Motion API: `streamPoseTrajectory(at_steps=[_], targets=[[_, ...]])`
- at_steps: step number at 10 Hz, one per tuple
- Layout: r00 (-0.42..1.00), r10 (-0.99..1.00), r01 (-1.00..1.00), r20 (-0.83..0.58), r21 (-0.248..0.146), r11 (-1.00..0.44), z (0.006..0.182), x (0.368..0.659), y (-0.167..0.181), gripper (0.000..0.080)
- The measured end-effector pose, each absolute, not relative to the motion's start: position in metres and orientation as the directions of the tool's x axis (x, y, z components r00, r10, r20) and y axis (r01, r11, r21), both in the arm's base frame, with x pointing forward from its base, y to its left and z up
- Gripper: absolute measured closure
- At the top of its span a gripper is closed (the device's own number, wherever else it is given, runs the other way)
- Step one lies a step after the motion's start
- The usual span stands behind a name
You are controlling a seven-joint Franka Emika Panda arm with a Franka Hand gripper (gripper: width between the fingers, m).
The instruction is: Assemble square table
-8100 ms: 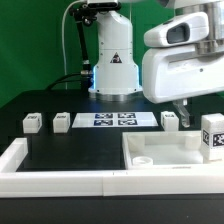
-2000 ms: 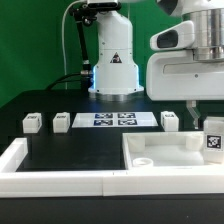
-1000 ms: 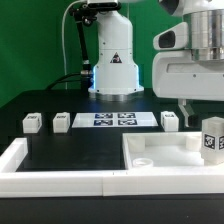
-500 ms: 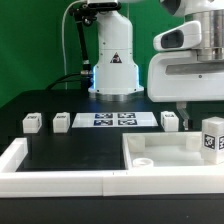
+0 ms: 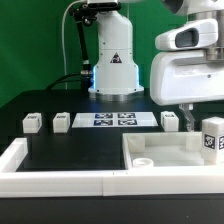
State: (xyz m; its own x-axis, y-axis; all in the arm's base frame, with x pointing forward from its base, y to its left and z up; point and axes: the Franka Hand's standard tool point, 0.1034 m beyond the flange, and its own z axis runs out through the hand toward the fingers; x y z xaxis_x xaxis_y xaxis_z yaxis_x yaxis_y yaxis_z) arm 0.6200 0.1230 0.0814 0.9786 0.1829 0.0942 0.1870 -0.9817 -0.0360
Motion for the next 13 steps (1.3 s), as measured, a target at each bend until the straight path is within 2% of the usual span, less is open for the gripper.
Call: streamPoseTrajectory(at_steps=[3,6,7,8,9,13], targets=[[0.929,0.357,0.361,0.101,-0.017,-0.933,0.0814,0.6205,0.1213,0.0151],[0.928,0.358,0.362,0.102,-0.017,-0.932,0.0813,0.6206,0.1209,0.0178],[0.928,0.358,0.362,0.102,-0.017,-0.932,0.0813,0.6206,0.1208,0.0359],[0.928,0.358,0.362,0.102,-0.016,-0.932,0.0813,0.6206,0.1207,0.0359],[0.933,0.346,0.35,0.102,-0.018,-0.937,0.0813,0.6207,0.1203,0.051],[0.967,0.234,0.238,0.099,-0.03,-0.971,0.0813,0.6207,0.1203,0.0509]])
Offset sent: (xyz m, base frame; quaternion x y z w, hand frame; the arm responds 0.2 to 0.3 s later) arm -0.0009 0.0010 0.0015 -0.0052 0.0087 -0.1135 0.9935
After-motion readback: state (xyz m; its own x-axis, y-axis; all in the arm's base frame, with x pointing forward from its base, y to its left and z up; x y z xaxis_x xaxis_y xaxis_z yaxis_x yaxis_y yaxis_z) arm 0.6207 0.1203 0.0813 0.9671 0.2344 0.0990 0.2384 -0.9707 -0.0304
